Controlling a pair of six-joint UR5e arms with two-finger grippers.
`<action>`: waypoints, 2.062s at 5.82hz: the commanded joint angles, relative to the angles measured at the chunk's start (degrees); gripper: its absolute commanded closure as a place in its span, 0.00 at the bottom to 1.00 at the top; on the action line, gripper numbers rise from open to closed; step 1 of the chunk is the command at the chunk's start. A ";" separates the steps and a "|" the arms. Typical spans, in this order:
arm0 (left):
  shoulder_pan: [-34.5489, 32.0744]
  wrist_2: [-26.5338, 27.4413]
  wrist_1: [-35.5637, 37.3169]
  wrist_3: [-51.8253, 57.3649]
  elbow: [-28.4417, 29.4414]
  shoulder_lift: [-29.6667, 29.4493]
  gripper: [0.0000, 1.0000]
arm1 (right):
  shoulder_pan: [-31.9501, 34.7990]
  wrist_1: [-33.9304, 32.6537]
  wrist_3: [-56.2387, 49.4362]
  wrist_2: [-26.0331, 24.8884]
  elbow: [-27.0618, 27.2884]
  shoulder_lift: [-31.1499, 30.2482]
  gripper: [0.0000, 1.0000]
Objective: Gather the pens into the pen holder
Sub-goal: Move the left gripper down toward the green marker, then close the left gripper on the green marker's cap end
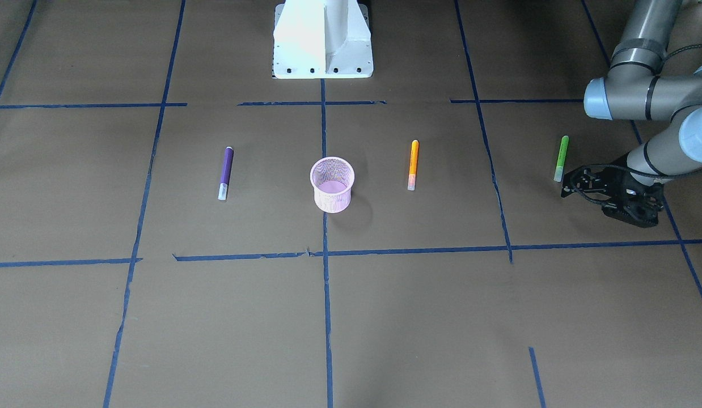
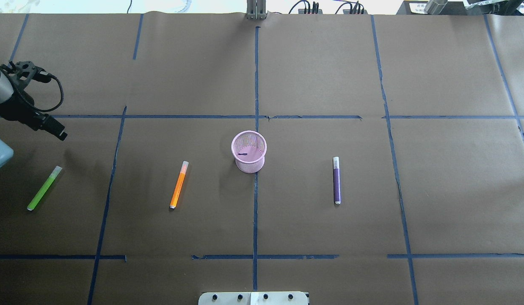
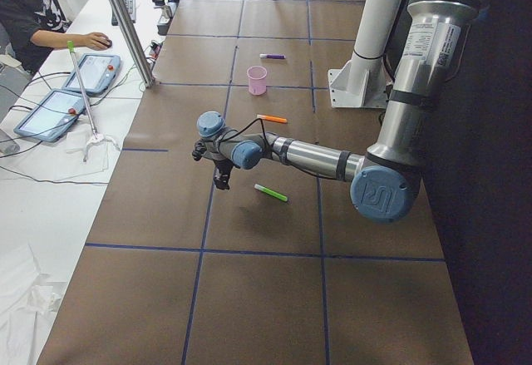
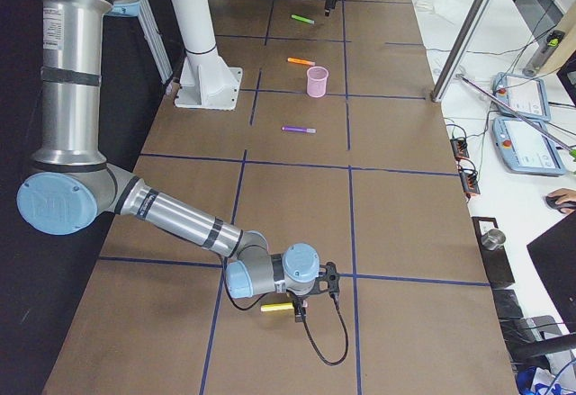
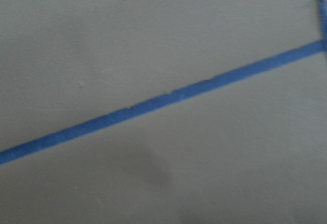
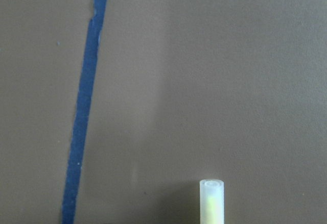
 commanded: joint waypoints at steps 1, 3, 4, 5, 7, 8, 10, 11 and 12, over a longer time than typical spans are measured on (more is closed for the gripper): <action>0.40 0.04 0.07 -0.10 -3.38 5.06 0.00 | 0.00 -0.01 0.08 0.00 0.03 0.01 0.00; 3.20 3.01 -0.11 -0.45 -7.49 8.40 0.00 | 0.00 -0.01 0.08 0.00 0.03 0.01 0.00; 4.44 4.00 -0.11 -0.54 -8.30 9.02 0.00 | 0.00 -0.01 0.08 0.00 0.03 0.01 0.00; 7.41 5.92 -0.37 -2.46 -8.22 9.03 0.00 | 0.00 -0.01 0.08 0.09 0.03 0.01 0.00; 10.42 6.82 -0.72 -3.80 -6.90 8.85 0.00 | 0.00 -0.01 0.08 0.09 0.03 0.01 0.00; 10.51 6.82 -0.90 -3.54 -6.64 9.11 0.00 | 0.00 -0.01 0.08 0.09 0.03 0.01 0.00; 10.51 6.73 -0.90 -3.53 -6.63 9.12 0.00 | 0.00 -0.01 0.08 0.09 -0.06 0.01 0.00; 10.51 6.73 -0.90 -3.62 -6.63 8.94 0.00 | 0.00 -0.01 0.08 0.09 -0.06 0.01 0.00; 10.51 6.64 -0.90 -3.62 -6.72 8.77 0.08 | 0.00 -0.01 0.08 0.09 -0.06 0.01 0.00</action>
